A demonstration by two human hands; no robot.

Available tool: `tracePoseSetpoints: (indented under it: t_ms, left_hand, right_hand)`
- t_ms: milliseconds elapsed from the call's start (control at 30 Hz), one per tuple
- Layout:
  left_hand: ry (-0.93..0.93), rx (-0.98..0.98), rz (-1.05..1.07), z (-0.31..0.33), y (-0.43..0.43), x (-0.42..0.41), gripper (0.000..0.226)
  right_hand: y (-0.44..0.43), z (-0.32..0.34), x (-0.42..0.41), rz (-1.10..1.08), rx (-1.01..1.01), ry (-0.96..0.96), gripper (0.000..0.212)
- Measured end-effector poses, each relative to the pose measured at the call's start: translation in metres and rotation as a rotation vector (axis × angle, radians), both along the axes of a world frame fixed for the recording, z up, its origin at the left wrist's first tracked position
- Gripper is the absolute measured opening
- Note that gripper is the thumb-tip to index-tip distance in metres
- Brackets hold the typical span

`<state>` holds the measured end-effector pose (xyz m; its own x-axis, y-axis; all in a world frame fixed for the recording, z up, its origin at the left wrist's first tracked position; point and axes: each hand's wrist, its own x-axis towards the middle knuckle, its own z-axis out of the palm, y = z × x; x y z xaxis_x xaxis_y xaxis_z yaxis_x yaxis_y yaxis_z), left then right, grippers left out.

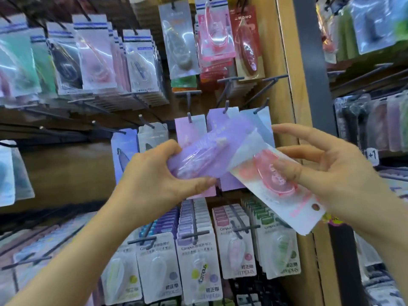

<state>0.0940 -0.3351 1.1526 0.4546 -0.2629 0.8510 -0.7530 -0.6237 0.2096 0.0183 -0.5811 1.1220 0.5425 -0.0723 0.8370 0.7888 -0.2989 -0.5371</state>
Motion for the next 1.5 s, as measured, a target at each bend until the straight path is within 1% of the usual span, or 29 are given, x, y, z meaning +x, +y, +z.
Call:
tracePoseSetpoints:
  t_ms: [100,167,200,300,400,500,567,633,700,833,900,967,1033,1100,1233,1400,1500]
  left_hand:
    - [0.182,-0.229,-0.156,-0.005,-0.002,0.003,0.046]
    - [0.281,-0.318,-0.239,-0.008,-0.005,0.001,0.034]
    - [0.31,-0.34,-0.268,-0.01,-0.006,0.0,0.034]
    - [0.34,-0.304,-0.255,-0.017,-0.011,-0.004,0.042]
    - [0.281,-0.173,-0.116,-0.026,-0.02,-0.01,0.046]
    - [0.172,-0.062,0.065,-0.032,-0.033,-0.019,0.05]
    - [0.144,-0.044,0.092,-0.036,-0.039,-0.021,0.055]
    - [0.126,-0.038,0.065,-0.041,-0.041,-0.021,0.061]
    - [0.136,-0.029,0.0,-0.044,-0.043,-0.021,0.062]
    - [0.21,-0.084,-0.269,-0.044,-0.047,-0.024,0.064]
    - [0.188,-0.112,-0.301,-0.041,-0.047,-0.025,0.067]
    - [0.076,-0.073,-0.196,-0.037,-0.049,-0.025,0.071]
    - [-0.004,-0.049,-0.052,-0.031,-0.05,-0.022,0.068]
    - [0.006,-0.051,0.068,-0.024,-0.053,-0.018,0.069]
    - [-0.023,0.074,0.349,-0.015,-0.065,-0.01,0.068]
    - [-0.049,0.165,0.501,-0.012,-0.079,-0.015,0.072]
    - [-0.09,0.212,0.534,-0.008,-0.084,-0.02,0.072]
  right_hand:
    - [0.006,-0.007,0.006,-0.08,0.041,-0.071,0.034]
    - [0.01,-0.01,0.007,-0.104,0.031,-0.087,0.027]
    - [0.011,-0.011,0.008,-0.122,0.025,-0.096,0.024]
    - [0.016,-0.013,0.008,-0.201,0.03,-0.136,0.019]
    - [0.028,-0.015,0.009,-0.376,-0.035,-0.228,0.016]
    - [0.042,-0.017,0.008,-0.37,0.024,-0.232,0.013]
    - [0.046,-0.017,0.008,-0.398,0.047,-0.23,0.019]
    - [0.046,-0.016,0.01,-0.445,0.037,-0.236,0.025]
    - [0.046,-0.015,0.013,-0.433,0.044,-0.232,0.029]
    - [0.041,-0.013,0.019,-0.396,0.122,-0.206,0.026]
    - [0.038,-0.011,0.022,-0.392,0.128,-0.191,0.024]
    - [0.035,-0.011,0.023,-0.423,0.081,-0.193,0.024]
    - [0.032,-0.014,0.022,-0.489,0.037,-0.202,0.029]
    - [0.029,-0.016,0.019,-0.527,0.038,-0.216,0.032]
    - [0.024,-0.017,0.017,-0.535,0.021,-0.25,0.033]
    - [0.018,-0.018,0.018,-0.528,0.011,-0.26,0.031]
    - [0.015,-0.018,0.018,-0.515,0.019,-0.263,0.03]
